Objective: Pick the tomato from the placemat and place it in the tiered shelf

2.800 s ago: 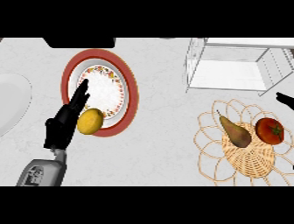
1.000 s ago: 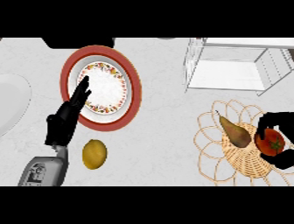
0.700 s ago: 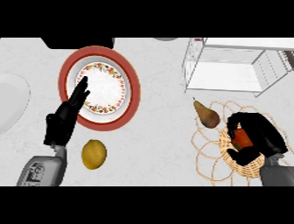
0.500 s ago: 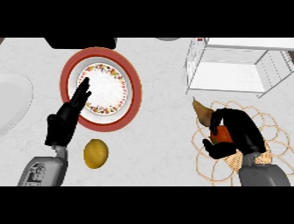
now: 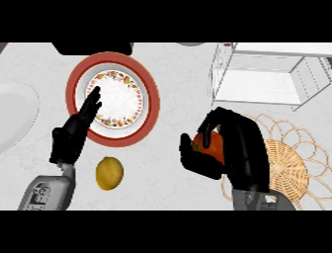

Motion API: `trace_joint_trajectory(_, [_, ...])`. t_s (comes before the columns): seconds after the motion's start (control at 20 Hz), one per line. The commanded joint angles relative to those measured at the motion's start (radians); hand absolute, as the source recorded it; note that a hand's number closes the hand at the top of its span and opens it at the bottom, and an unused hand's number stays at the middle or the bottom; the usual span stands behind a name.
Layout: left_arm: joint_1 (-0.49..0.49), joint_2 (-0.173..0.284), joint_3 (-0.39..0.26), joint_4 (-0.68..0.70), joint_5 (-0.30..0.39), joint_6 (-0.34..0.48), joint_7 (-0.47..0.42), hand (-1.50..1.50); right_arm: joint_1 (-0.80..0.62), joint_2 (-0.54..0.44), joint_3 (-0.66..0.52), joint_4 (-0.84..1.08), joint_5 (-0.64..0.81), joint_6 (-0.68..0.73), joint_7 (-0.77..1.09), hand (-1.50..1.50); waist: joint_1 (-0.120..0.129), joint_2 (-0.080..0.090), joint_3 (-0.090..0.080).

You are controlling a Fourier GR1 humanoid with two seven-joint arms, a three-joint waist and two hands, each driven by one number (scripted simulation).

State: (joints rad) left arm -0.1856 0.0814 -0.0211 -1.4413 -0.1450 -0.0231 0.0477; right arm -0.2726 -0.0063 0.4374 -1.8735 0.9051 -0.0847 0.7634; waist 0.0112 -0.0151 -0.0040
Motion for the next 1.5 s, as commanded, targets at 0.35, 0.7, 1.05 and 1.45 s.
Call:
trace_joint_trajectory(0.35, [-0.016, 0.023, 0.018, -0.024, 0.011, -0.017, 0.028, 0.0, -0.435, 0.006, 0.104, -0.143, 0.313, 0.113, 0.617, 1.5, -0.003, 0.006, 0.002])
trace_joint_trajectory(0.7, [0.055, -0.004, 0.0, -0.027, 0.006, -0.003, -0.053, 0.0, -0.622, 0.006, -0.071, -0.07, 0.344, 0.291, 0.578, 1.5, -0.007, 0.009, 0.002])
trace_joint_trajectory(1.05, [-0.001, -0.024, -0.013, 0.002, -0.017, 0.015, -0.009, 0.0, -0.714, 0.006, -0.245, 0.005, 0.363, 0.296, 0.475, 1.5, -0.014, 0.013, 0.003])
trace_joint_trajectory(1.45, [-0.006, 0.007, 0.029, 0.019, 0.015, -0.014, -0.045, 0.0, -0.812, -0.077, -0.418, 0.084, 0.356, 0.351, 0.327, 1.5, -0.013, 0.014, 0.003])
